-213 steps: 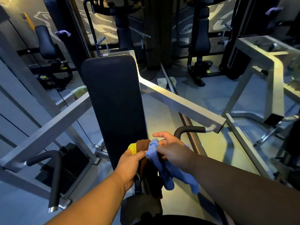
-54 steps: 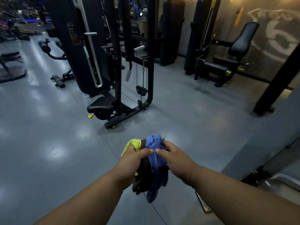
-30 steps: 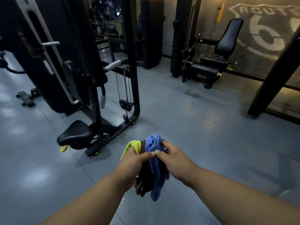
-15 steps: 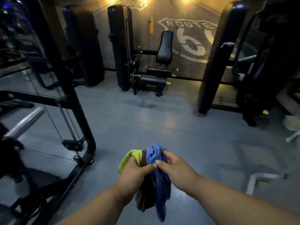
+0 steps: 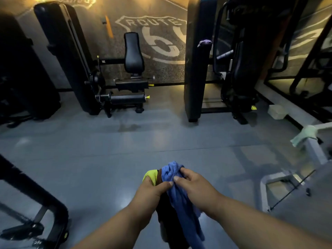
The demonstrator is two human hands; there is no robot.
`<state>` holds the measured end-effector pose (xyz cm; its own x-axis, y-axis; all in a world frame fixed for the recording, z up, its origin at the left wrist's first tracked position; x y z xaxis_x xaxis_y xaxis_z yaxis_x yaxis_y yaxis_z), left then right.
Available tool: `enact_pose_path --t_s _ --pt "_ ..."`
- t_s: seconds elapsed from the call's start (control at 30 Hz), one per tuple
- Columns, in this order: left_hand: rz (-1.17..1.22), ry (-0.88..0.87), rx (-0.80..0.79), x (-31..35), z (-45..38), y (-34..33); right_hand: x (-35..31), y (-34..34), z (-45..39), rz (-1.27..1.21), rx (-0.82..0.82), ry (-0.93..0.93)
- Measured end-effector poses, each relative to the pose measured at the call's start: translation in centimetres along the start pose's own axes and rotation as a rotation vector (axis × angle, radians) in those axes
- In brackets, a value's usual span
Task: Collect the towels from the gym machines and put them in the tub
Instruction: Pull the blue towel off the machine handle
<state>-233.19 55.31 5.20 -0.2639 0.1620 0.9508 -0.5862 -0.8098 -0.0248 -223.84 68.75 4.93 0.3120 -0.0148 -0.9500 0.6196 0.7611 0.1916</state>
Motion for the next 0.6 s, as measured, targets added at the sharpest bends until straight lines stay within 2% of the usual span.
enact_pose_path --t_s 0.27,0.37,0.47,0.6 --pt "-0.084 -0.042 0.101 5.2 -14.8 0.3 -5.1 -0.3 -15.1 0.010 -0.024 0.001" --pt "-0.100 -0.033 0.087 7.1 -19.9 -0.2 -6.9 0.0 -20.0 0.013 -0.018 -0.001" --pt "-0.071 -0.032 0.053 9.0 -25.5 -1.2 -8.0 0.9 -24.7 -0.010 0.007 -0.003" --pt "-0.067 -0.079 -0.114 11.2 -34.0 -4.4 -8.8 2.8 -31.9 -0.034 0.099 -0.022"
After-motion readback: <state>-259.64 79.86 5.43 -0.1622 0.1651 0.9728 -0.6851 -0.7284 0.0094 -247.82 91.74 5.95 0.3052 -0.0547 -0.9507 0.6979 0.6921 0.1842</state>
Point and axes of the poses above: each hand's wrist, its own z-axis away from the middle knuckle, its own y-axis out of the back of the hand, x = y × z, the point moved 2 cm from there along -z, towards the middle knuckle, and after that the axes turned 14 degrees about x, right-handed, at the moved point
